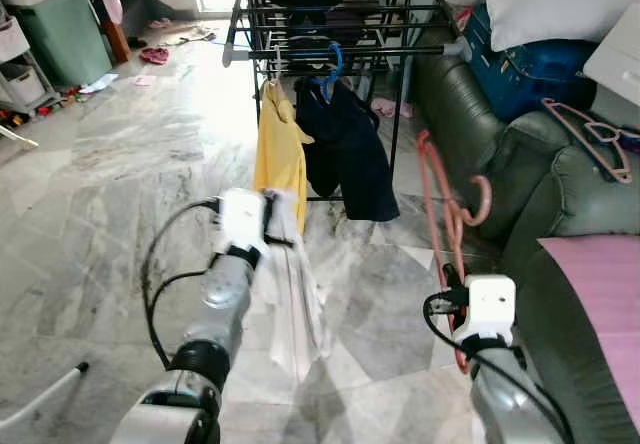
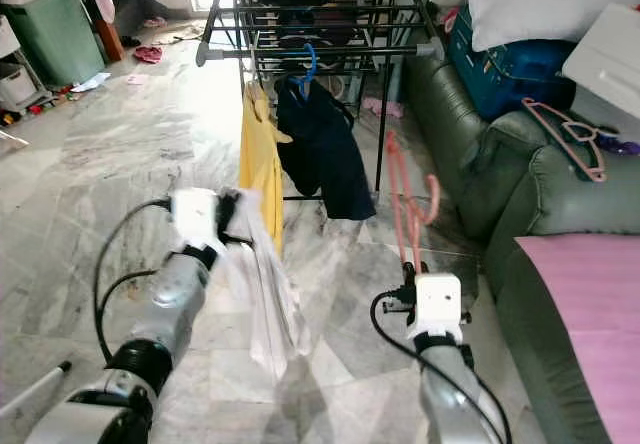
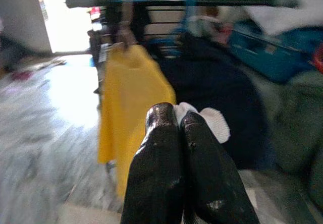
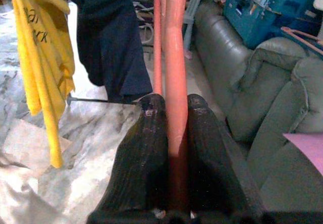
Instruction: Hang hanger
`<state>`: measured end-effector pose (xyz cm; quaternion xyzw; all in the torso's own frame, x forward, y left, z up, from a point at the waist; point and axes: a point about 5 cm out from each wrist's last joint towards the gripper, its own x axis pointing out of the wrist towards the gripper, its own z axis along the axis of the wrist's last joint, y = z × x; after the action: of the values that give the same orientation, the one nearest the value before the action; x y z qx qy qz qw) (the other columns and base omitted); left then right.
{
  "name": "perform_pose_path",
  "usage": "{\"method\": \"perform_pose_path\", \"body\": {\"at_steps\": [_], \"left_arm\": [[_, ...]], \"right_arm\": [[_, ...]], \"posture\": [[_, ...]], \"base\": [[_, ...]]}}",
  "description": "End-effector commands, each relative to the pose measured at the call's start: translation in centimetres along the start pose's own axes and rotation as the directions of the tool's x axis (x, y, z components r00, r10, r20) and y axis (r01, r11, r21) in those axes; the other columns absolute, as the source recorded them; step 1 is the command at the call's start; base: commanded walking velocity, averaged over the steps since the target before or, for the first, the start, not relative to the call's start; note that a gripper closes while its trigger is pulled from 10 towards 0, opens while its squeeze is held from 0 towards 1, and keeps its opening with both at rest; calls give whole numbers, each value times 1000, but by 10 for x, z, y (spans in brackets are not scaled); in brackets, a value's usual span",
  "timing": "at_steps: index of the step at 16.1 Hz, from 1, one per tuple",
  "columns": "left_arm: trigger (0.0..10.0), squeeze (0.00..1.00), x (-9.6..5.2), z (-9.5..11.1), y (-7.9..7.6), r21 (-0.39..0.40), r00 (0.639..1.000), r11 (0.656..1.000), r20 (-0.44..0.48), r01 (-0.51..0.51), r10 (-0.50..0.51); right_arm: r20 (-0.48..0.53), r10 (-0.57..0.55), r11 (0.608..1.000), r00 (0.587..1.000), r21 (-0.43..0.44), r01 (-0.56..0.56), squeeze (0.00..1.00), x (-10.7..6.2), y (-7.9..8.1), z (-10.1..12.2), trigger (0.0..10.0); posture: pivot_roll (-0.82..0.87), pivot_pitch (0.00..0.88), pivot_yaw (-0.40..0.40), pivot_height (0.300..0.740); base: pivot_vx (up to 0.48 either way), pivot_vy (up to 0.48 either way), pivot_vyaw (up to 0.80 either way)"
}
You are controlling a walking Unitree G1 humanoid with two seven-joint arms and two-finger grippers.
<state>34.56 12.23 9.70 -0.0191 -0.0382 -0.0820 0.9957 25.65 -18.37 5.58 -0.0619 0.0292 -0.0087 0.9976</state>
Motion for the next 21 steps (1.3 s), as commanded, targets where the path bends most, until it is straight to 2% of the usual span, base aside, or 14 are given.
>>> {"method": "perform_pose_path", "body": {"at_steps": [1, 3, 5, 6, 9, 17, 21], "left_arm": [[10000, 0, -2, -3, 5, -9, 1000, 1000, -20, -24, 23], [10000, 0, -14, -20, 3, 3, 996, 1000, -87, 9, -9], [10000, 0, -20, -25, 3, 2, 995, 999, -96, 35, -35], [10000, 0, -22, -29, 7, -8, 993, 1000, -115, 14, -15], [10000, 0, -21, -26, 9, -17, 993, 1000, -114, 6, -8], [10000, 0, -20, -23, 9, -43, 992, 998, -116, 40, -44], [10000, 0, -24, -26, 7, -45, 991, 997, -121, 58, -63]], "right_arm": [[30, -2, 1000, 1000, -12, 3, 0, 8, -5, 10, 10000], [28, -35, 999, 999, -6, 35, 0, 13, -12, 14, 10000], [34, -25, 1000, 999, -2, 25, 0, 11, -8, 14, 10000], [17, -9, 1000, 1000, 8, 9, 0, 8, -1, 9, 10000], [10, 10, 1000, 1000, 28, -10, 0, 2, 11, 6, 10000], [10, 11, 999, 1000, 48, -11, 0, -2, 15, 6, 10000], [3, 29, 998, 1000, 51, -29, 0, -5, 19, 6, 10000]], "posture": [[-211, 46, 41, 740], [-204, 68, 46, 740], [-203, 86, 42, 740], [-202, 100, 41, 740], [-196, 117, 50, 740], [-200, 139, 55, 740], [-194, 153, 50, 740]], "base": [[0, 0, 0], [0, 0, 0], [0, 0, 0], [0, 0, 0], [0, 0, 0], [0, 0, 0], [0, 408, 0]]}}
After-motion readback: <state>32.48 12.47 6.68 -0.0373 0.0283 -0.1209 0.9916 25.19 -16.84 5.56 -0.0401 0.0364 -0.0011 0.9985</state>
